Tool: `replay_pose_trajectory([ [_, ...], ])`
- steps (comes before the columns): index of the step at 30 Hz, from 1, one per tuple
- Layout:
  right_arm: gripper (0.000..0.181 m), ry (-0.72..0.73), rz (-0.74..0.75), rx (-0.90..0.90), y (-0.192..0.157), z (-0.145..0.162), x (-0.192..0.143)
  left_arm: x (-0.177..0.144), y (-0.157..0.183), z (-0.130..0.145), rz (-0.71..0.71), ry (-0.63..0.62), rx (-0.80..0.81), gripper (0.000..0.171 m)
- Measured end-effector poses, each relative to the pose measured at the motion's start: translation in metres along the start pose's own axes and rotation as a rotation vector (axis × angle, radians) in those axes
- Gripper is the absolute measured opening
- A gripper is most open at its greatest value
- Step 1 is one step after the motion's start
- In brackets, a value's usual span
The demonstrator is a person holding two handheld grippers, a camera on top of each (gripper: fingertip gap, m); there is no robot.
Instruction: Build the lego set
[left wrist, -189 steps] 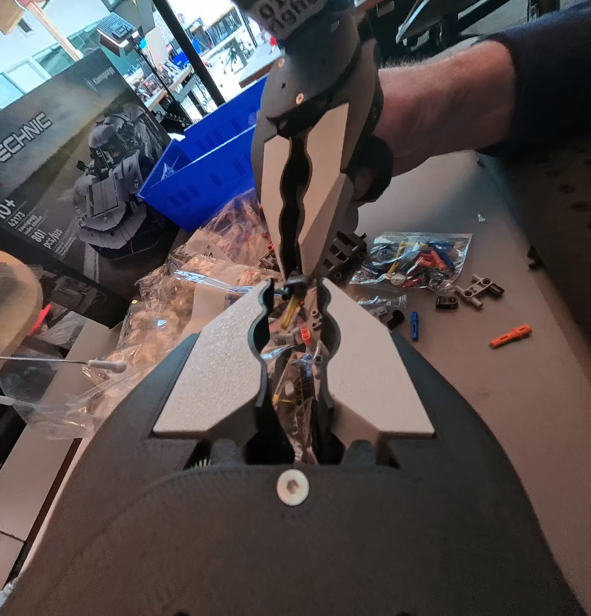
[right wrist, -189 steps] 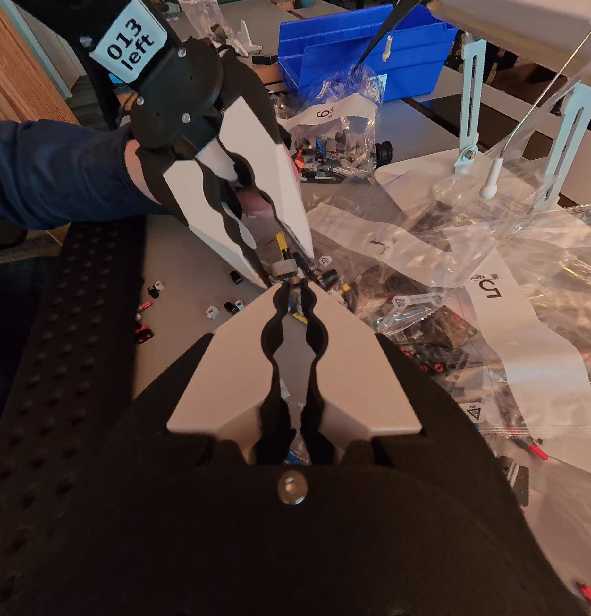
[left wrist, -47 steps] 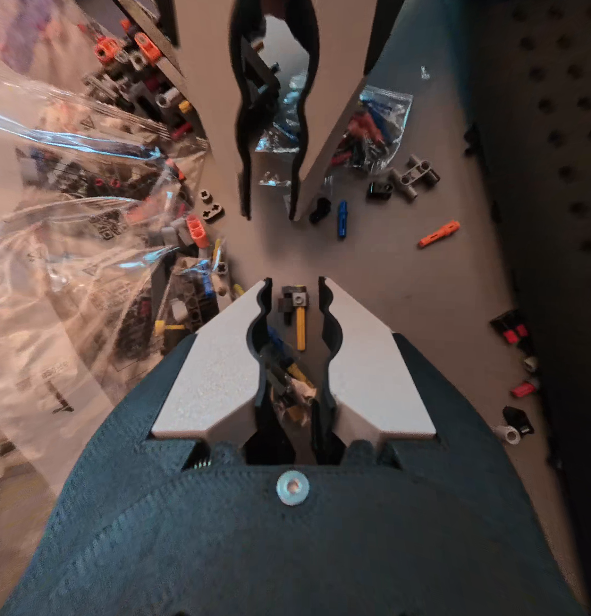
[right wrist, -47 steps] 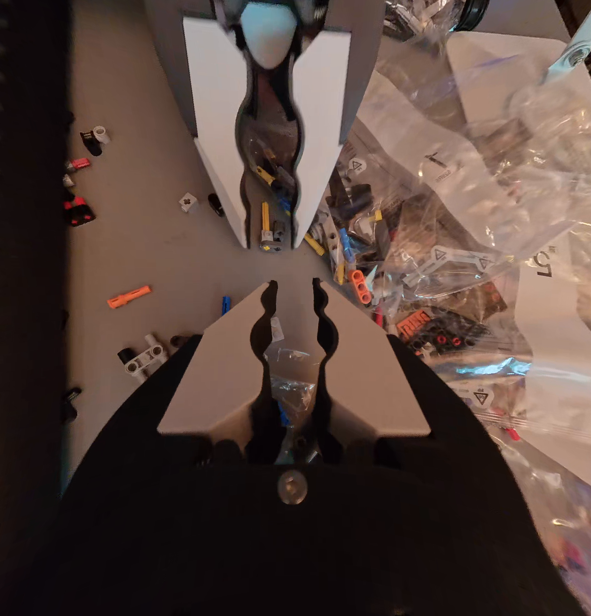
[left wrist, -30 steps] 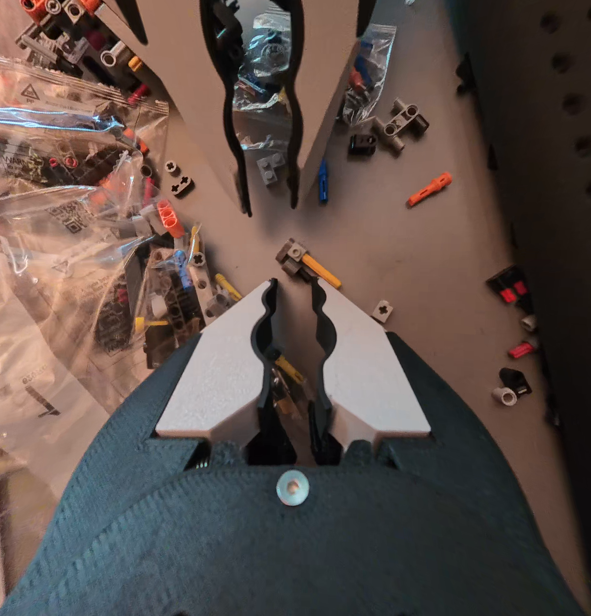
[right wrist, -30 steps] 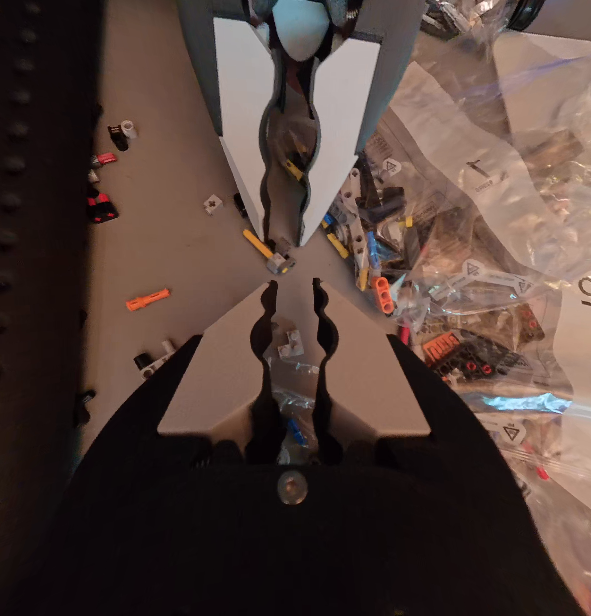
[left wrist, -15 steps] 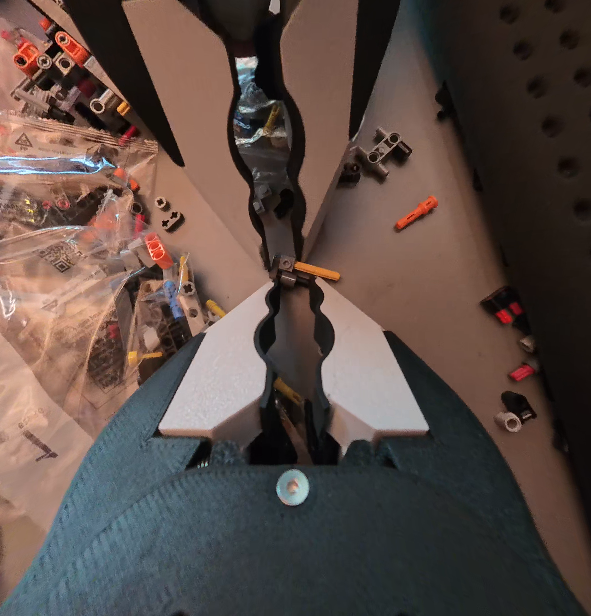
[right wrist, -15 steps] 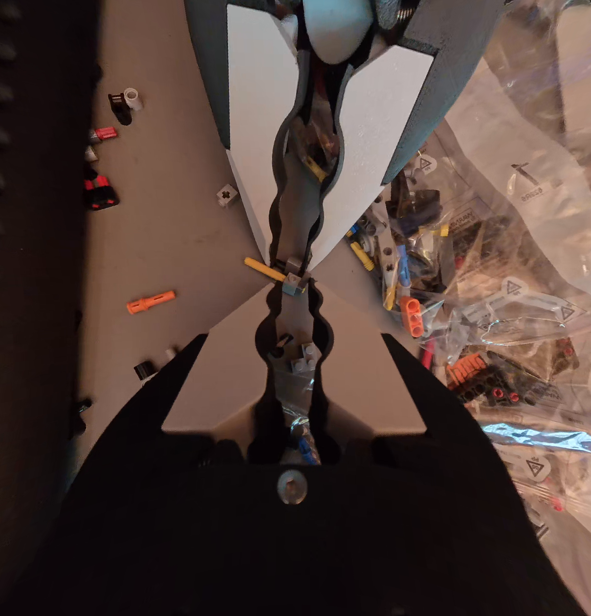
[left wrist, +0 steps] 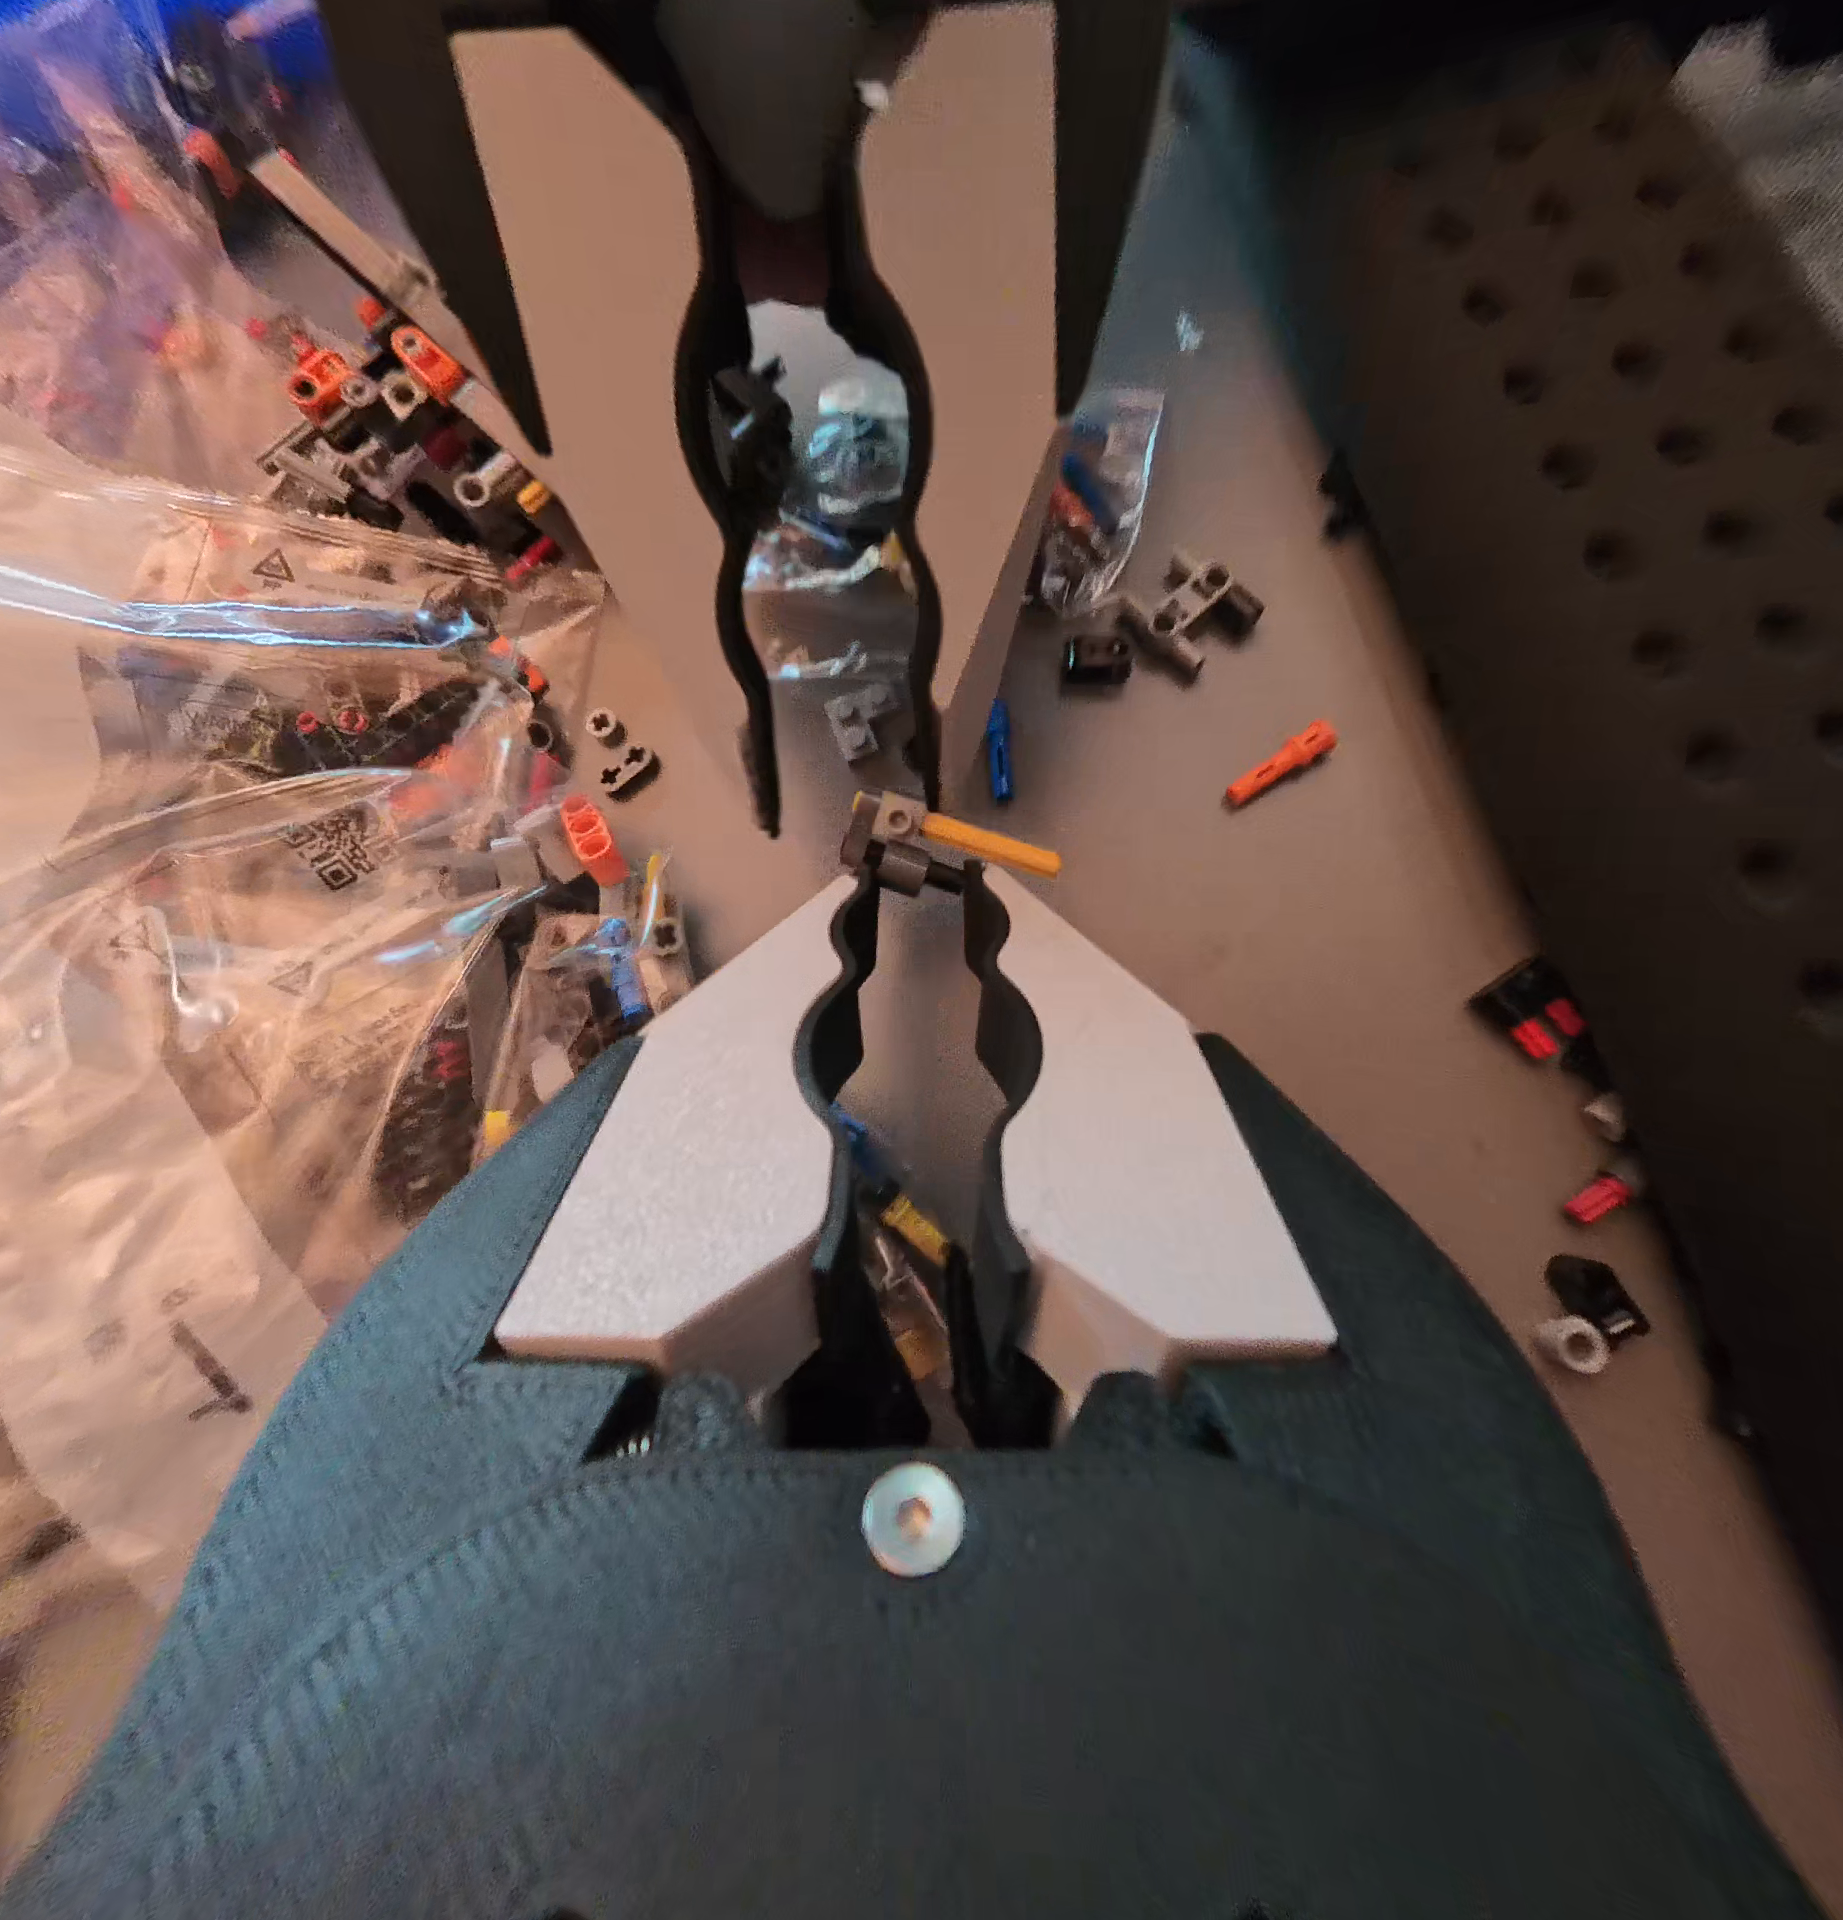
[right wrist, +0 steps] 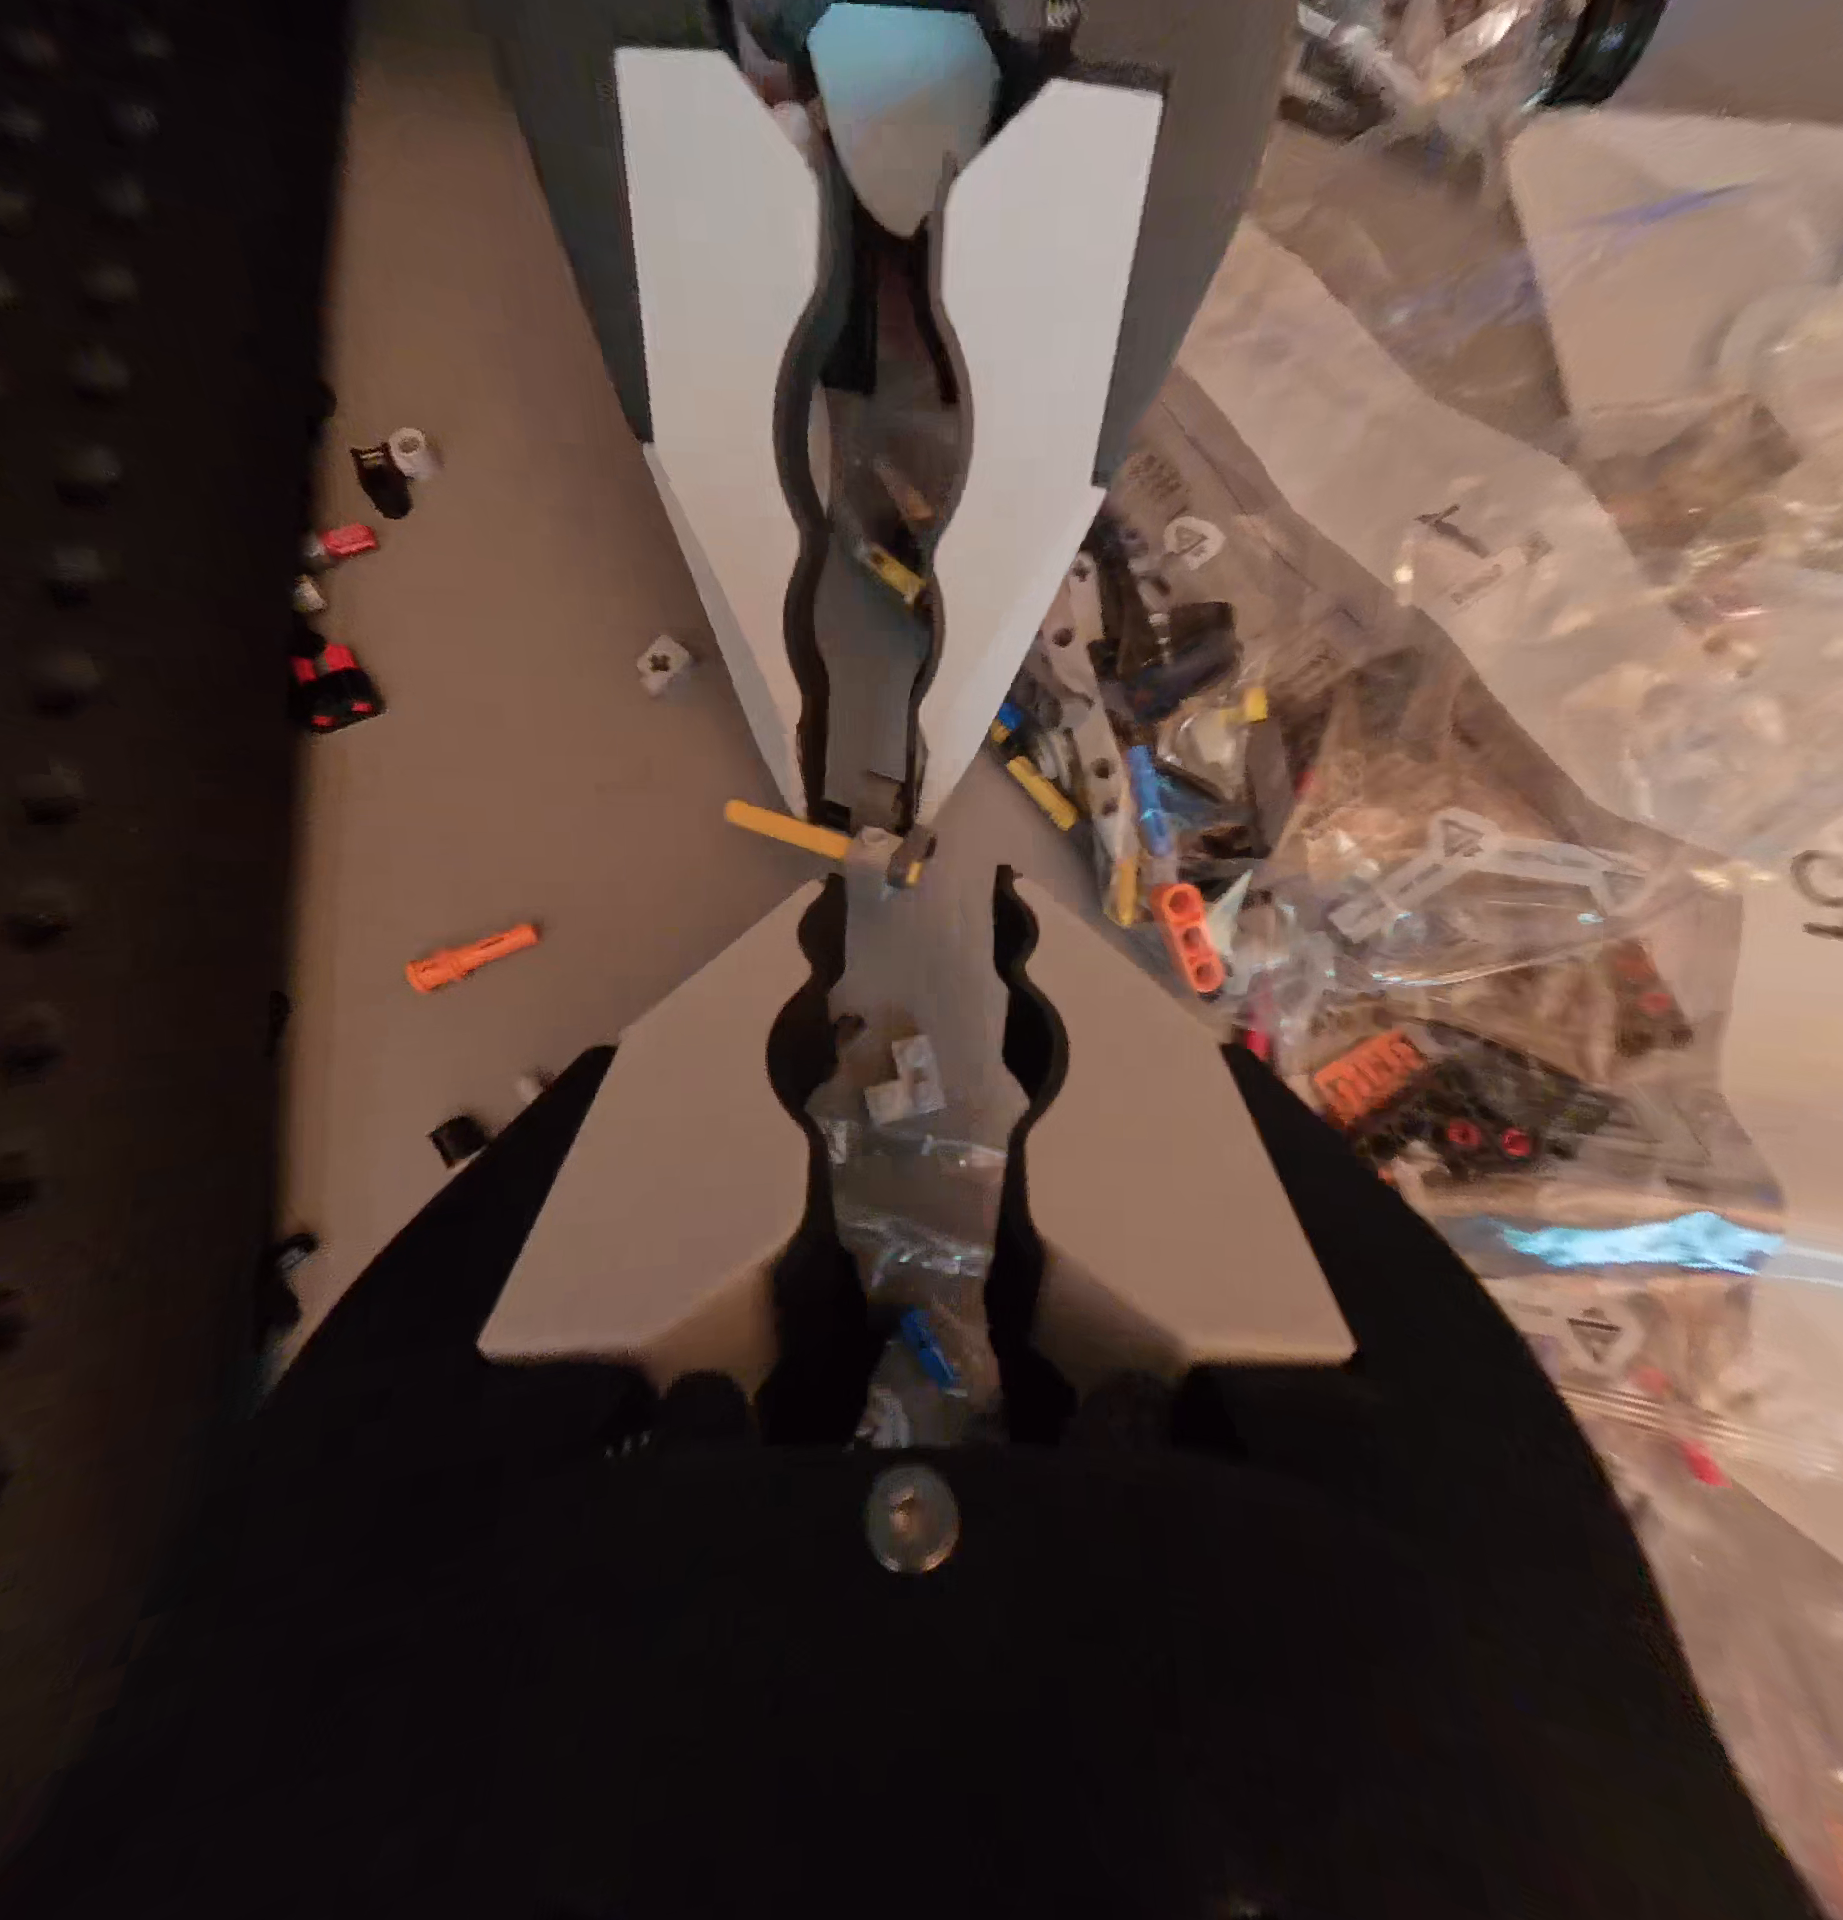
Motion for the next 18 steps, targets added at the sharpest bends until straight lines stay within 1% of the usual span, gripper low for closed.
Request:
replay_pose_trajectory([
  [3,0.027,0.039,0.044,-0.153,-0.008,-0.010,-0.003,-0.008,-0.006,-0.001,0.022,0.093,-0.087,0.015],
  [5,0.025,0.015,0.080,-0.240,-0.012,-0.012,-0.001,-0.012,-0.007,-0.002,0.041,0.140,-0.130,0.015],
  [8,0.020,0.006,0.133,-0.343,-0.016,-0.016,0.000,-0.013,-0.008,-0.003,0.068,0.152,-0.174,0.015],
  [10,0.012,-0.015,0.158,-0.400,-0.018,-0.017,0.001,-0.014,-0.010,-0.002,0.070,0.166,-0.210,0.015],
  [15,0.012,-0.010,0.154,-0.412,-0.021,-0.019,-0.001,-0.016,-0.012,-0.001,0.126,0.210,-0.295,0.015],
  [18,0.012,0.035,0.132,-0.354,-0.020,-0.022,-0.005,-0.019,-0.012,-0.003,0.150,0.248,-0.318,0.015],
])
Point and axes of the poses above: each gripper's, where its closed fingertips meet, x out along the fingers, z out of its underside, y = z × x across the jaws, the point moved 9 cm from there along -x, back along the fingers, and after that the axes turned 12 degrees about y, right-handed, at the moved point
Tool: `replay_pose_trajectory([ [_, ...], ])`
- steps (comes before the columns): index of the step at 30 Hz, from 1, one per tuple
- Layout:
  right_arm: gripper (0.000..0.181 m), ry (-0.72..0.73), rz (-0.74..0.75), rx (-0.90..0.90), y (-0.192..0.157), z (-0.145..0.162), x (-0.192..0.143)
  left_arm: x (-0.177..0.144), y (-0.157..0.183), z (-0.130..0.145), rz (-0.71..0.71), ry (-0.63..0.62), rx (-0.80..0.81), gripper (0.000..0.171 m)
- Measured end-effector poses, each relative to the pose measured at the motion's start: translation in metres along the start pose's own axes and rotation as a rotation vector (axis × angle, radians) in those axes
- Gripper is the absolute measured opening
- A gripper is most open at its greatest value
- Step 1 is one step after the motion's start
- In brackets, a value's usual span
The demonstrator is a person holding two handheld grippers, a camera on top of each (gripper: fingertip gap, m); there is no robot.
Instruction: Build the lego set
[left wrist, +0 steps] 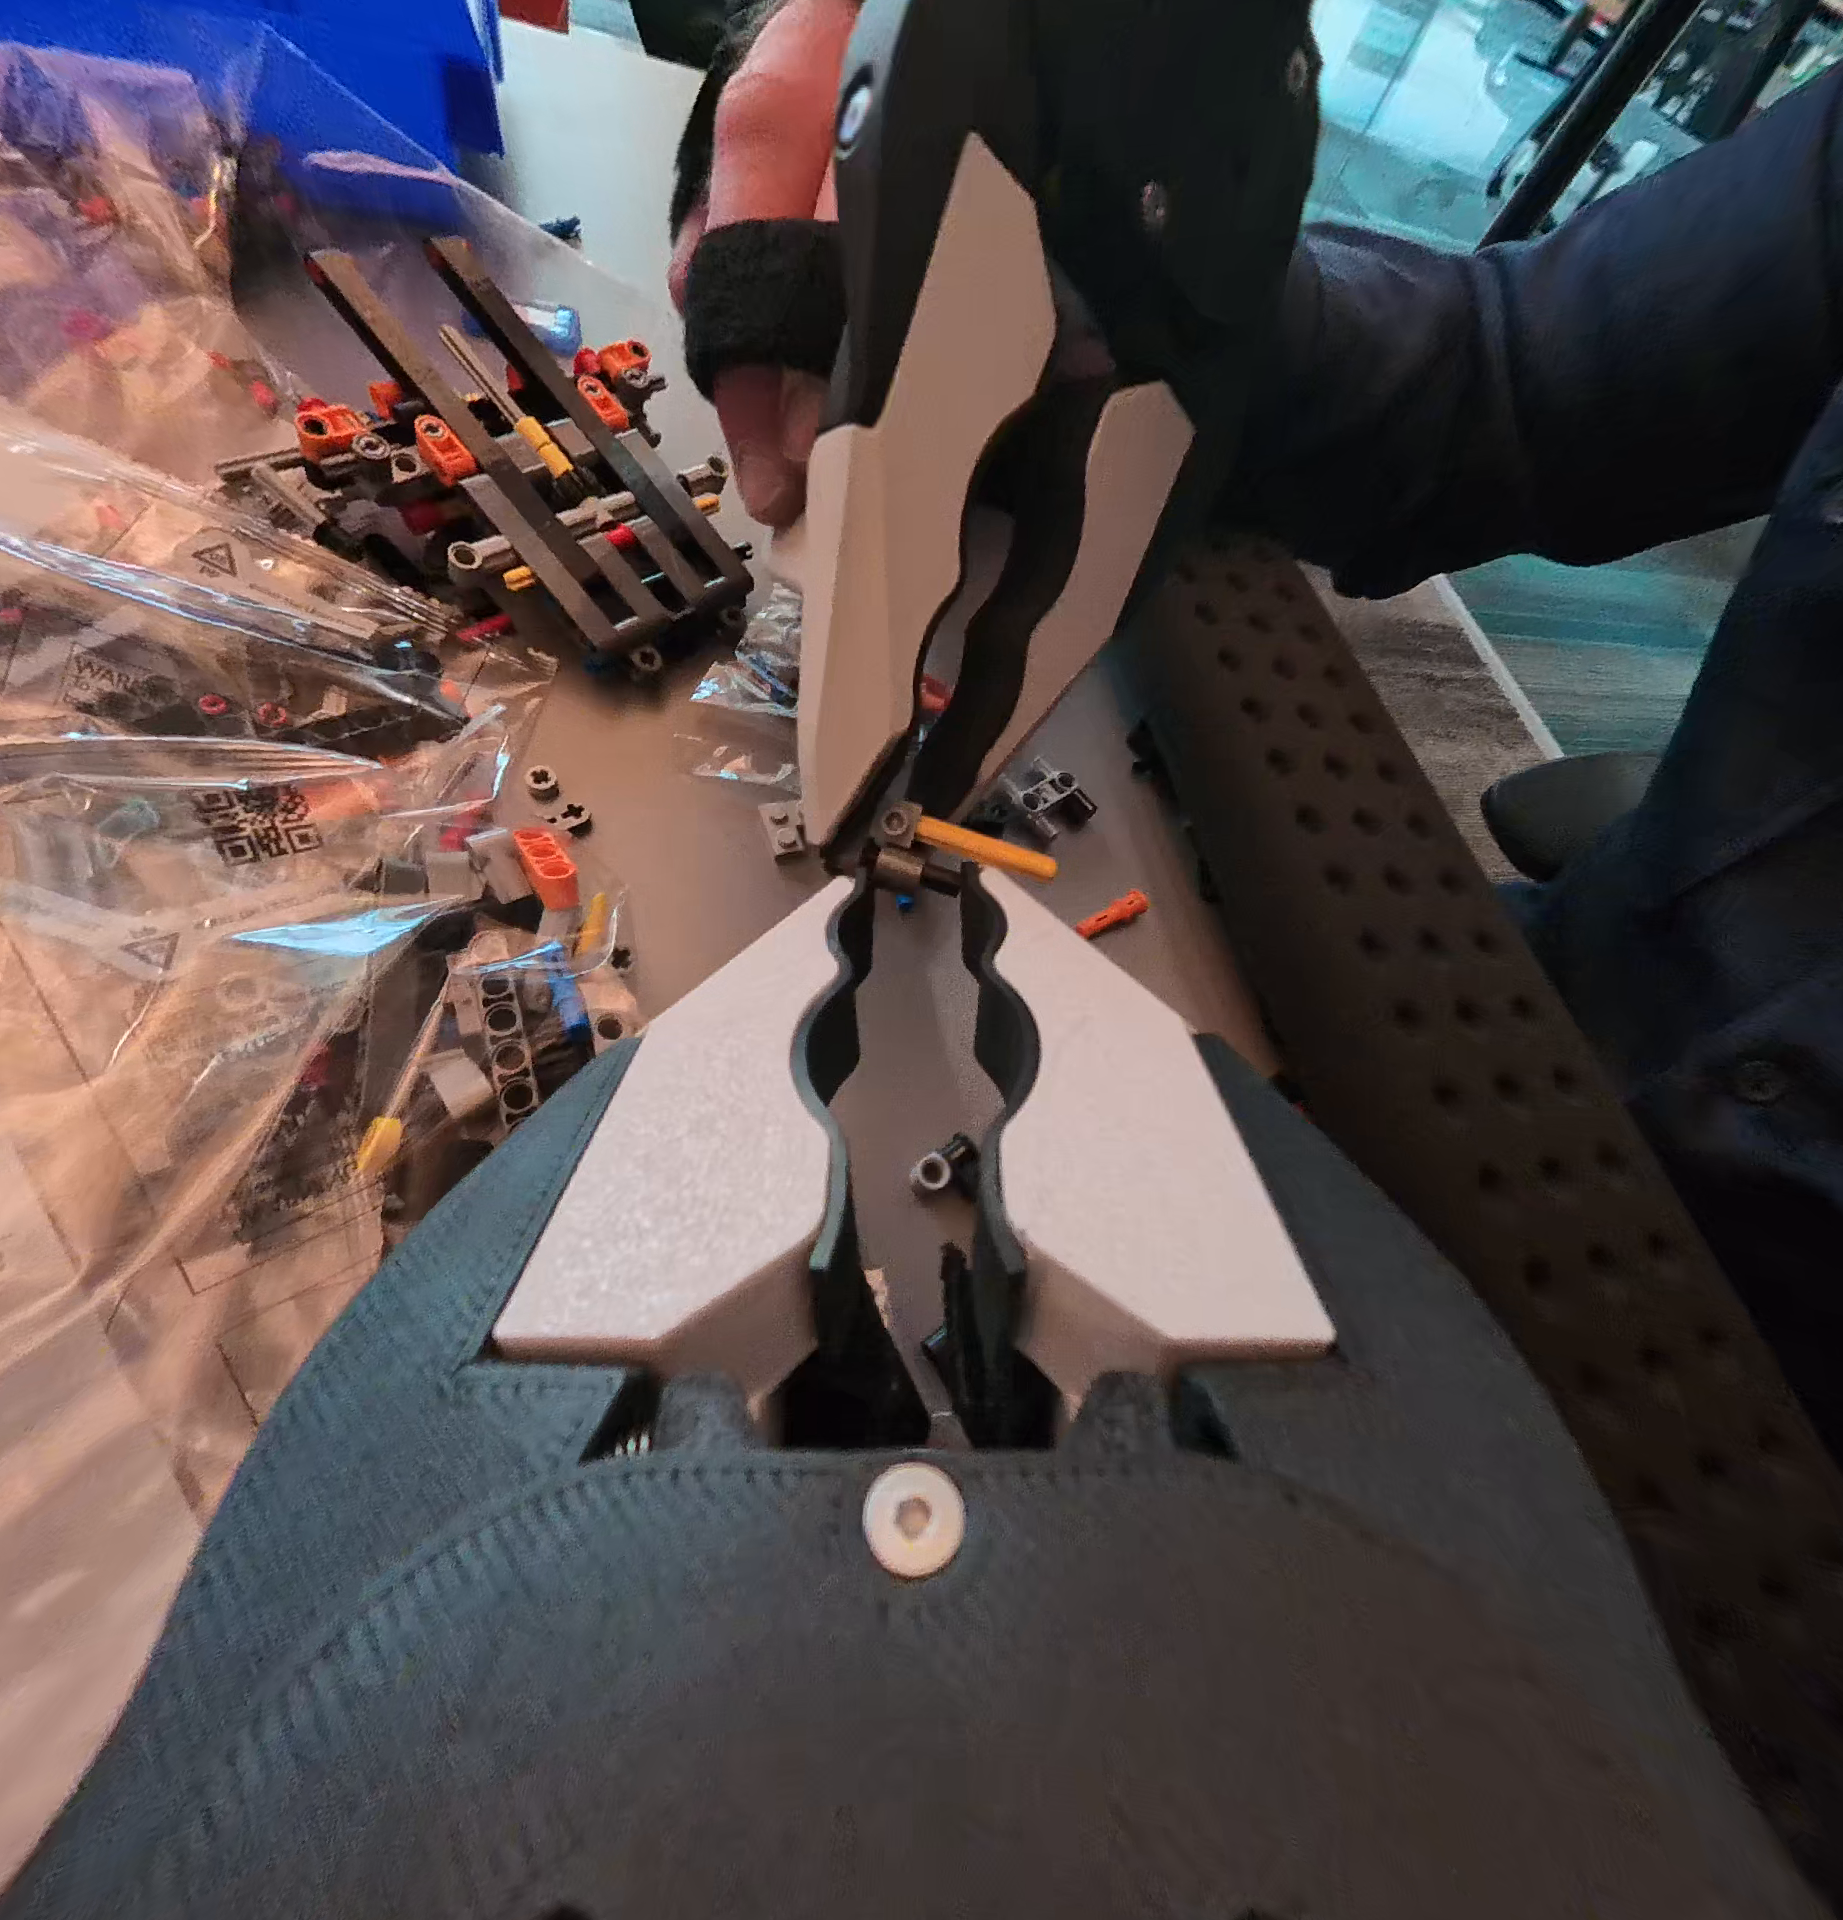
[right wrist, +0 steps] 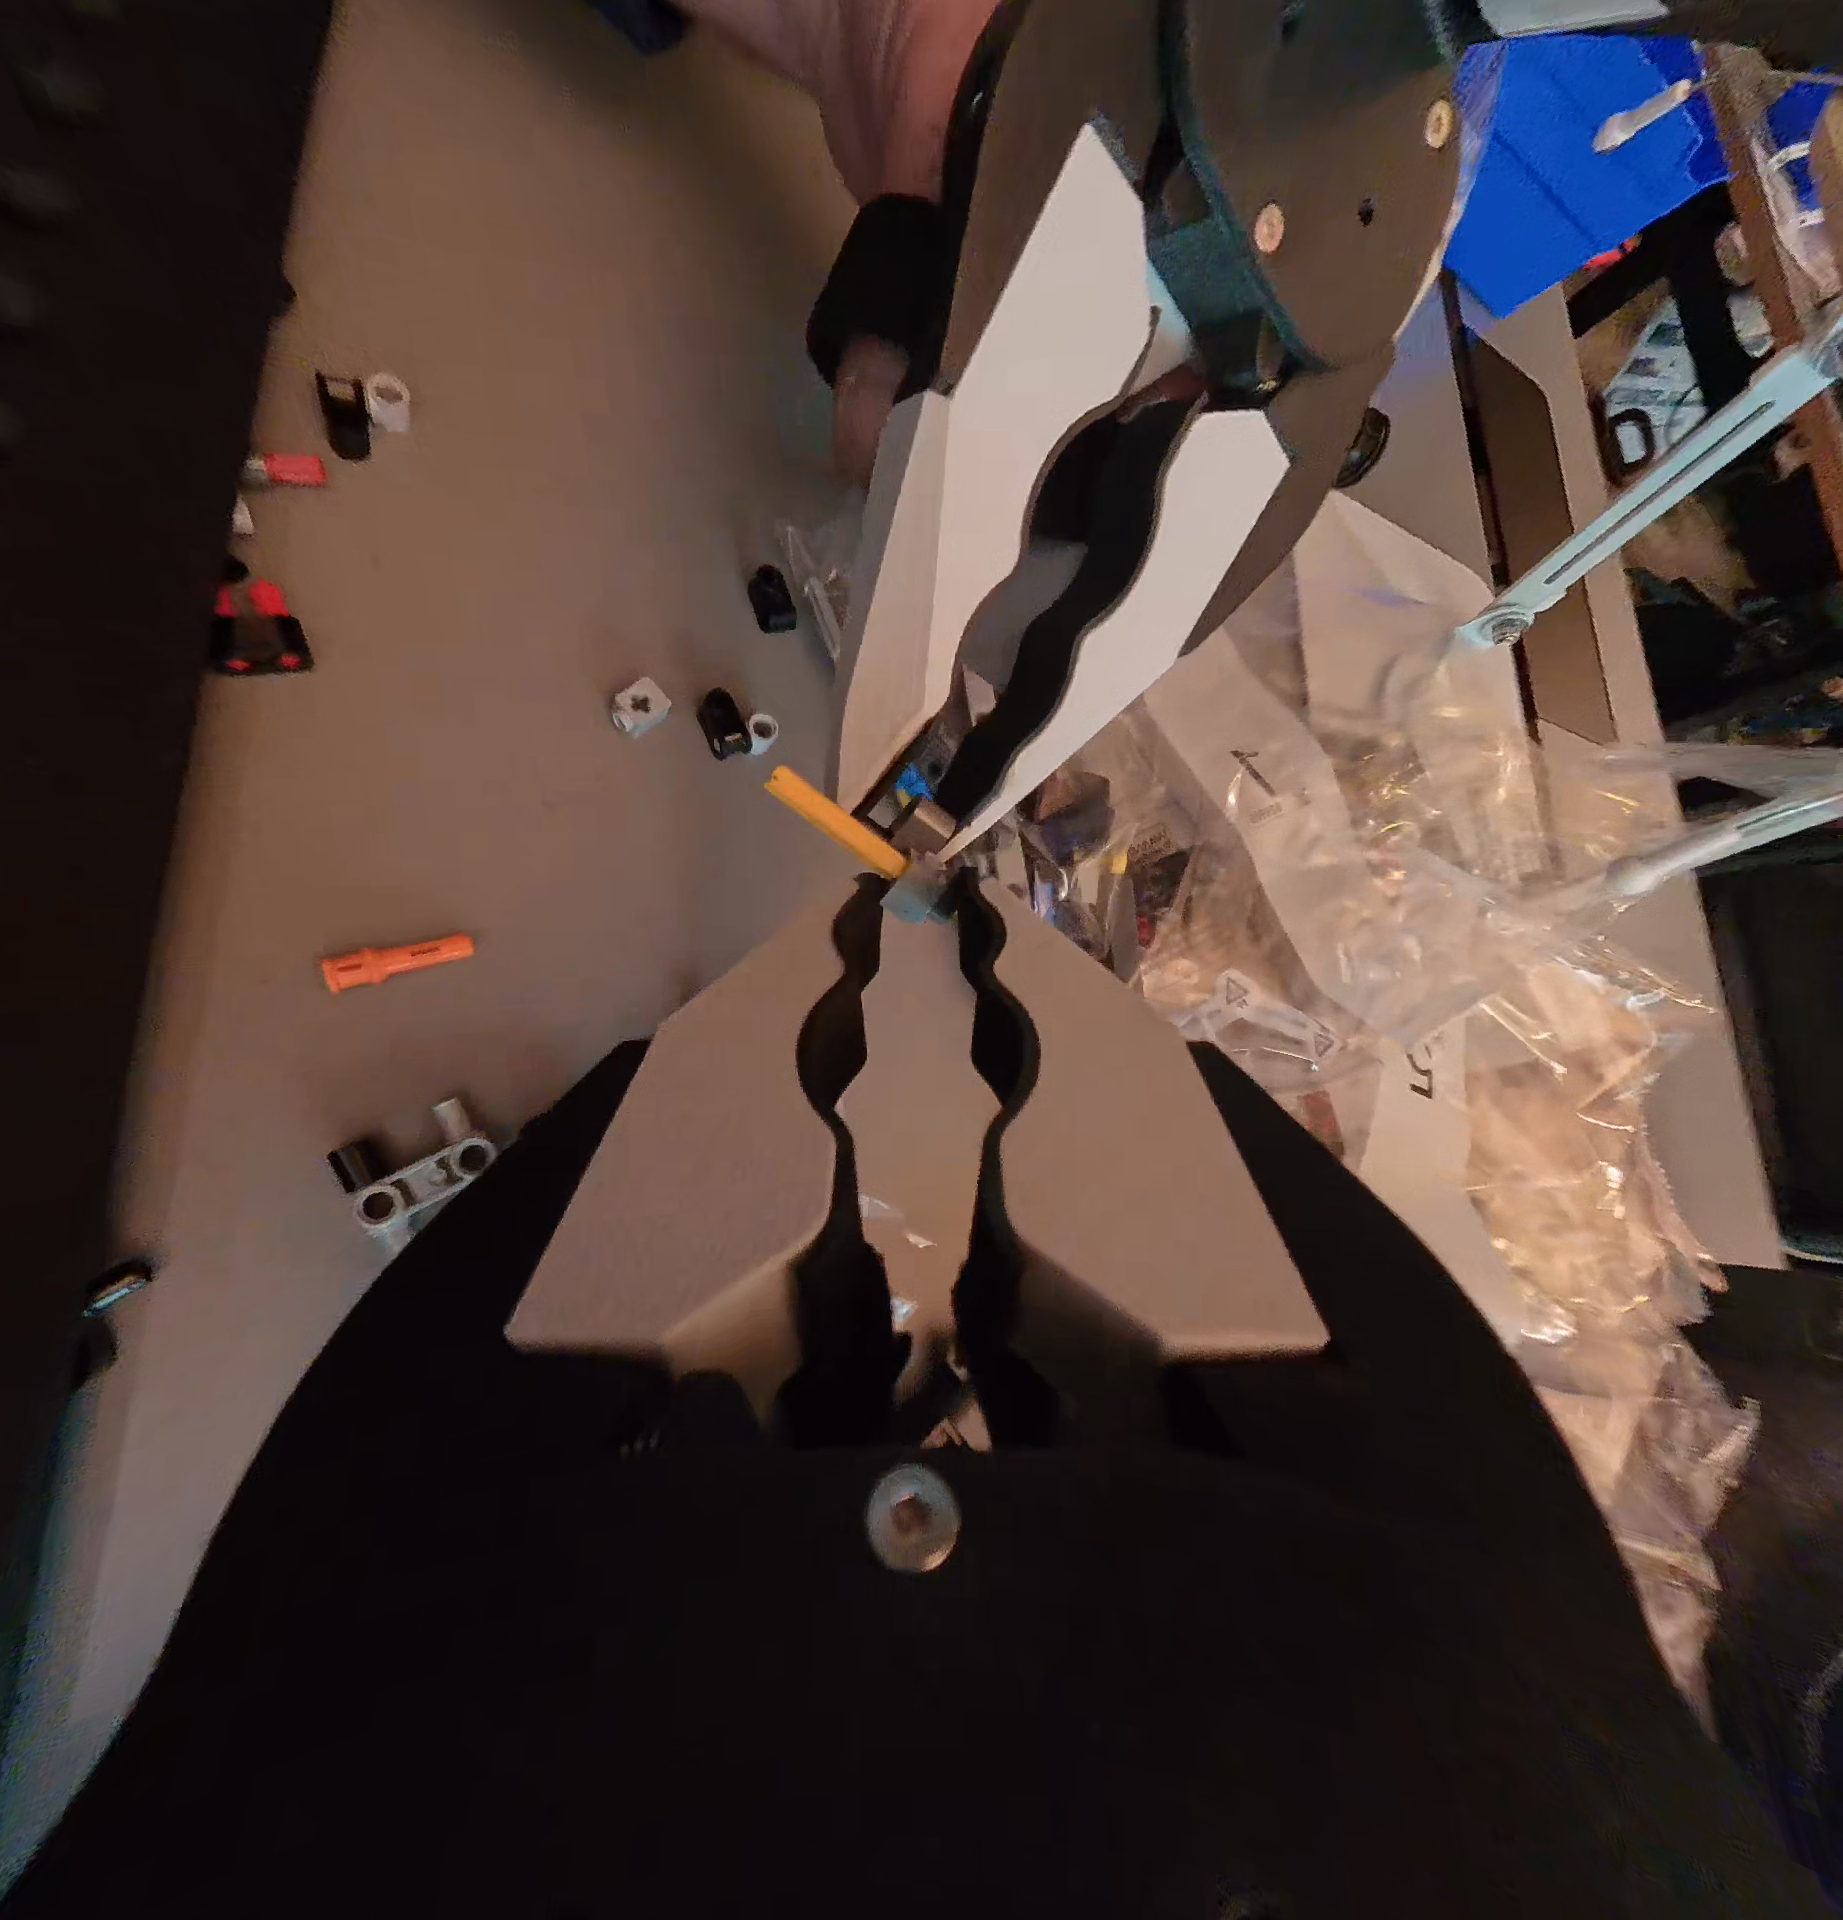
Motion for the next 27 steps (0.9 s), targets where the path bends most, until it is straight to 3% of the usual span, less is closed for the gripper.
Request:
replay_pose_trajectory([
  [4,0.012,0.058,-0.015,0.162,0.010,0.005,-0.005,-0.001,0.000,-0.005,-0.047,0.032,0.064,0.017],
  [7,0.012,0.103,-0.010,0.267,0.018,0.008,-0.010,-0.003,0.004,-0.011,-0.118,0.046,0.205,0.021],
  [11,0.012,0.134,-0.013,0.341,0.023,0.012,-0.013,-0.001,0.007,-0.011,-0.204,-0.025,0.337,0.024],
  [16,0.012,0.140,-0.053,0.416,0.024,0.017,-0.011,0.002,0.007,-0.012,-0.242,-0.025,0.392,0.028],
  [21,0.012,0.247,-0.105,0.519,0.029,0.016,-0.016,0.000,0.014,-0.019,-0.236,0.026,0.442,0.024],
  [27,0.012,0.290,-0.126,0.569,0.031,0.017,-0.018,0.006,0.019,-0.020,-0.277,-0.020,0.540,0.023],
])
Point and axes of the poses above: each gripper's, where its closed fingertips meet, x out along the fingers, z out of its underside, y = z × x across the jaws, the point moved 9 cm from there along -x, back along the fingers, and after that the axes turned 12 degrees about y, right-handed, at the moved point
